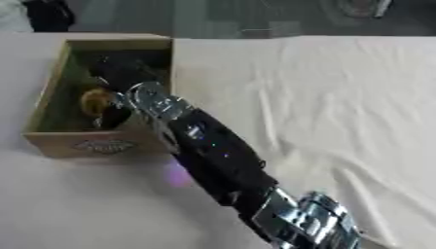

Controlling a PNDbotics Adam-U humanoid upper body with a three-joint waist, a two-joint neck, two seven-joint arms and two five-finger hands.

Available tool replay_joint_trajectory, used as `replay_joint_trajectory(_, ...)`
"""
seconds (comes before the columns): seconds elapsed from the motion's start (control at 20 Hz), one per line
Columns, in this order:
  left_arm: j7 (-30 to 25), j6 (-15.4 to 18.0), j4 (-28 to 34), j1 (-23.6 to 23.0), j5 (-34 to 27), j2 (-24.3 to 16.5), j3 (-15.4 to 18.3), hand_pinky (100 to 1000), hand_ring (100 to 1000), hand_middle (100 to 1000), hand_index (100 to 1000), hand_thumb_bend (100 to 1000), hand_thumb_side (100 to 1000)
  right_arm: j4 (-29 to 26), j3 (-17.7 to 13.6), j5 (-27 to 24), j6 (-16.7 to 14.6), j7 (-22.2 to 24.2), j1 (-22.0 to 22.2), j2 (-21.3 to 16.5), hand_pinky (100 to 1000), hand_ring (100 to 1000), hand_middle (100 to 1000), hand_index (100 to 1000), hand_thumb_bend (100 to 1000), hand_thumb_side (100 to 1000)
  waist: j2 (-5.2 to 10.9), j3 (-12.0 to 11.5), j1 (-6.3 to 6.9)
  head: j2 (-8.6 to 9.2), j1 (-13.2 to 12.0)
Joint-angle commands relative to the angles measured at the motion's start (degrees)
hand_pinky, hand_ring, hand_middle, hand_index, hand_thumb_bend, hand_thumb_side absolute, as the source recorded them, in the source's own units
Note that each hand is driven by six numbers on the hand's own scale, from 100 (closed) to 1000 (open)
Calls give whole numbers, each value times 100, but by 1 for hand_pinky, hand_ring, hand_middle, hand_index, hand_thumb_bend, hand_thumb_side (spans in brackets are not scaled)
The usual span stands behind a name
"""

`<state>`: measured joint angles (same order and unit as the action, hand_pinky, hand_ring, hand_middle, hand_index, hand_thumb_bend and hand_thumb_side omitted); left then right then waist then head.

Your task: Pick up objects on the table and place them in the box.

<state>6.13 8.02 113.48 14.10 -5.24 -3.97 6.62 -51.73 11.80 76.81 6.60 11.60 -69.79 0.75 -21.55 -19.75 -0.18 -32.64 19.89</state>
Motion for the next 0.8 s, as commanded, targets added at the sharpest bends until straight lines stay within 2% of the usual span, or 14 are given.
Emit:
replay_joint_trajectory(0.05,-9,0,111,-5,-13,-47,31,452,513,503,786,100,966,-543,-1,-298,34,11,-237,-105,761,704,624,857,468,469,174,21,56,-27,-61)
replay_joint_trajectory(0.25,11,-11,111,-40,-4,-64,53,453,513,503,786,100,966,-1384,74,-980,151,139,-321,-398,759,691,613,846,441,475,249,99,66,-90,-166)
replay_joint_trajectory(0.5,77,-20,111,-117,13,-86,109,453,514,504,786,100,964,-2754,218,-1880,316,277,-152,-1180,753,678,594,830,369,553,388,259,118,-291,-380)
replay_joint_trajectory(0.6,107,-16,111,-144,18,-94,130,453,514,504,786,100,964,-3389,204,-2269,495,225,21,-1506,751,668,587,825,310,572,433,332,152,-384,-459)
replay_joint_trajectory(0.8,152,-13,111,-178,30,-97,157,453,514,504,785,100,963,-4560,111,-3055,960,-23,419,-2125,749,658,580,819,232,685,490,482,202,-524,-535)
